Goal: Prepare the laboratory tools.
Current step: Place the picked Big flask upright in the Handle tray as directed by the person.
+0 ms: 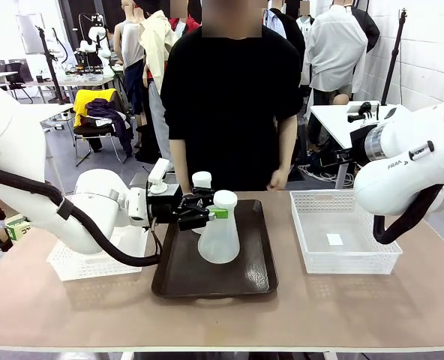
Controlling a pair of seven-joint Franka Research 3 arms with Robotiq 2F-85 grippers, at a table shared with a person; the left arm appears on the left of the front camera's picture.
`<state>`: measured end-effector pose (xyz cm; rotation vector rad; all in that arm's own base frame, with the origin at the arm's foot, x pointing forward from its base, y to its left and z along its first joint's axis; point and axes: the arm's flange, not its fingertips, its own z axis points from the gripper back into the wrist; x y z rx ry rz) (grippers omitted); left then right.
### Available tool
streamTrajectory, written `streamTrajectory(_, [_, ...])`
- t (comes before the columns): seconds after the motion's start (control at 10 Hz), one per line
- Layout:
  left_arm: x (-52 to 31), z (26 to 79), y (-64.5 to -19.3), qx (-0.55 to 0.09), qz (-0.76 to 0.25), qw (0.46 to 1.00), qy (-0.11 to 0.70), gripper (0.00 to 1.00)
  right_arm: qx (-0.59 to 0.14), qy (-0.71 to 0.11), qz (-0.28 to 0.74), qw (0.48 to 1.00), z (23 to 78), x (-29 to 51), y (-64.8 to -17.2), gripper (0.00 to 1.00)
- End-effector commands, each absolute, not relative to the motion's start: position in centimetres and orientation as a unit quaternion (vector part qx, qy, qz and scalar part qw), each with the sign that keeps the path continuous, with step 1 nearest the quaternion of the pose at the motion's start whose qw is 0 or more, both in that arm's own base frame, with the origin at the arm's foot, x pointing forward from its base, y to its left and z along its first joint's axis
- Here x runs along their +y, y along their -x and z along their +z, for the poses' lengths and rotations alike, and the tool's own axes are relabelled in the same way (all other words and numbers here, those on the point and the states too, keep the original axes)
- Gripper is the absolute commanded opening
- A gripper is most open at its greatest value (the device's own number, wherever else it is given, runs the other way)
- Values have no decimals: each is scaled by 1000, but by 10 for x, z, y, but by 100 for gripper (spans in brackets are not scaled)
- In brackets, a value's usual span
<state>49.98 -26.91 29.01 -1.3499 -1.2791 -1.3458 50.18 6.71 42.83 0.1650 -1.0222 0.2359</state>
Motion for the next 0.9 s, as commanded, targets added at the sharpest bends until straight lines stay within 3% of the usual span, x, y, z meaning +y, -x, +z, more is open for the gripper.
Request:
streamTrajectory(0.0, [-273, 285, -512, -515, -520, 425, 533, 0, -500, -79, 112, 855, 428, 67, -502, 100])
streamTrajectory(0.2, [-267, 281, -514, -520, -514, 427, 532, 0, -500, -79, 112, 855, 428, 67, -502, 100])
streamTrajectory(0.3, [-265, 281, -515, -521, -510, 429, 533, 8, -500, -79, 112, 855, 428, 67, -502, 100])
streamTrajectory(0.7, [-258, 278, -517, -517, -501, 448, 529, 88, -500, -79, 112, 855, 428, 67, -502, 100])
streamTrajectory(0.8, [-257, 276, -518, -515, -501, 453, 527, 100, -500, -79, 112, 855, 428, 67, -502, 100])
